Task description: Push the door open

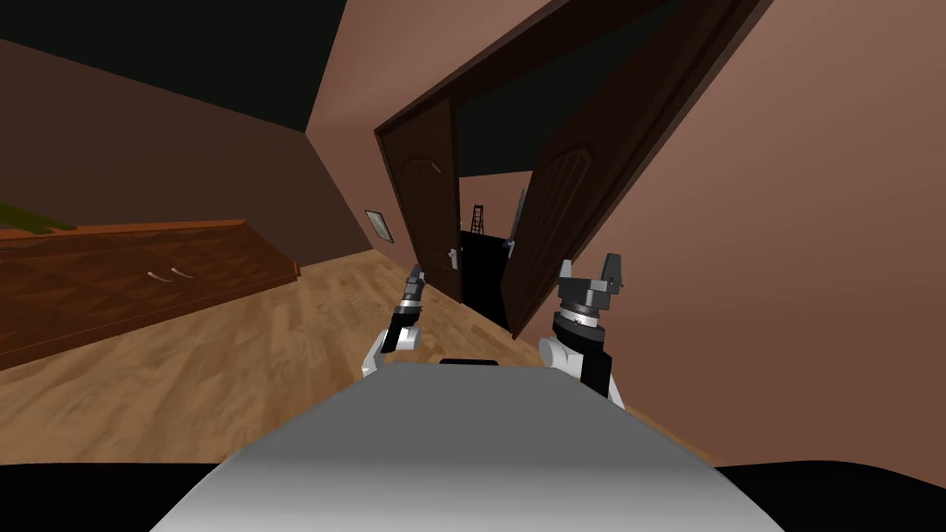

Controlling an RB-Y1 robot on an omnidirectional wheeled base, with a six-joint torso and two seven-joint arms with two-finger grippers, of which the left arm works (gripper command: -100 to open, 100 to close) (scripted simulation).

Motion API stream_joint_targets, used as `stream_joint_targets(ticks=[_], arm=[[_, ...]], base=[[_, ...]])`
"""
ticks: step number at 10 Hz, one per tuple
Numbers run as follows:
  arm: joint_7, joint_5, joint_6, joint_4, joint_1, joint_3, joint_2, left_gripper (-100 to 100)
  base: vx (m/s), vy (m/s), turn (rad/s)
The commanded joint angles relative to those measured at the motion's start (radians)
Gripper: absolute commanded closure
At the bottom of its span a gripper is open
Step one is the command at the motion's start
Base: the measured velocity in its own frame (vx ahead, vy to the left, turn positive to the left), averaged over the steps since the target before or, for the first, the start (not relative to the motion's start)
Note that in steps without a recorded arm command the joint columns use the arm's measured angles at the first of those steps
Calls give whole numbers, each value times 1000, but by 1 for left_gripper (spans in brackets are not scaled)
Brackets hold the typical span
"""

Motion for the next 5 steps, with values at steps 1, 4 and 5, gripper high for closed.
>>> stream_joint_targets(ticks=[1,4,5], arm=[[2,5,5,42,-26,8,5,-100],[5,12,8,122,-73,21,9,-100],[6,15,9,150,-90,25,10,-100]], base=[[61,103,-142],[54,106,-142],[85,137,-174]])
